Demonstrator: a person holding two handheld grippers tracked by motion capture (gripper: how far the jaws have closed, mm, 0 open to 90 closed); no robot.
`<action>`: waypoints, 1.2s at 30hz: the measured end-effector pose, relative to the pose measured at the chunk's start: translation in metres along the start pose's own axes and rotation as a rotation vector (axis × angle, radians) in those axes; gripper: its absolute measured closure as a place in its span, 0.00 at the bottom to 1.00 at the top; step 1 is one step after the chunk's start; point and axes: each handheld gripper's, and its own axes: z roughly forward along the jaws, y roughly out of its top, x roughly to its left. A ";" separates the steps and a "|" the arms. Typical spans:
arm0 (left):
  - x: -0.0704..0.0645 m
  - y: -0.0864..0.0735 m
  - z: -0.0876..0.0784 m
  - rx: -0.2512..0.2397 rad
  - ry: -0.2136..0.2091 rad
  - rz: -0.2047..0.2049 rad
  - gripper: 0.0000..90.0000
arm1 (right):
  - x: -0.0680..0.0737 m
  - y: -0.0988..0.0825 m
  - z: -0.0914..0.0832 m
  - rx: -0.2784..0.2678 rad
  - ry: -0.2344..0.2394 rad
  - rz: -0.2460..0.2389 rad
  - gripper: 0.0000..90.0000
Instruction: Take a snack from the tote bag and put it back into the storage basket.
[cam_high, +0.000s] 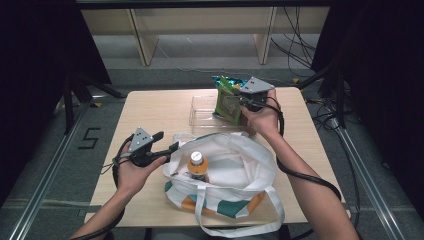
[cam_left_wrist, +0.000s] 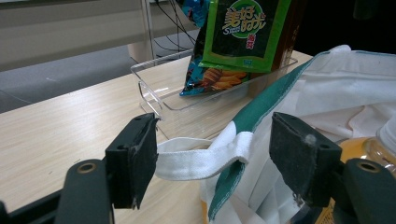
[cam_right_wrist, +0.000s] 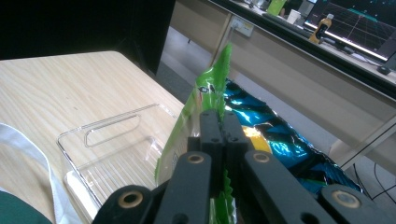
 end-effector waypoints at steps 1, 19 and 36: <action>0.000 0.000 0.000 0.000 0.000 -0.001 0.36 | 0.001 0.000 0.000 0.002 0.001 0.011 1.00; -0.001 0.000 0.000 0.012 0.003 0.003 0.36 | 0.004 0.003 0.001 -0.003 0.003 -0.022 1.00; 0.000 -0.001 0.000 0.009 0.004 0.002 0.36 | 0.008 -0.004 0.008 0.012 0.008 -0.026 1.00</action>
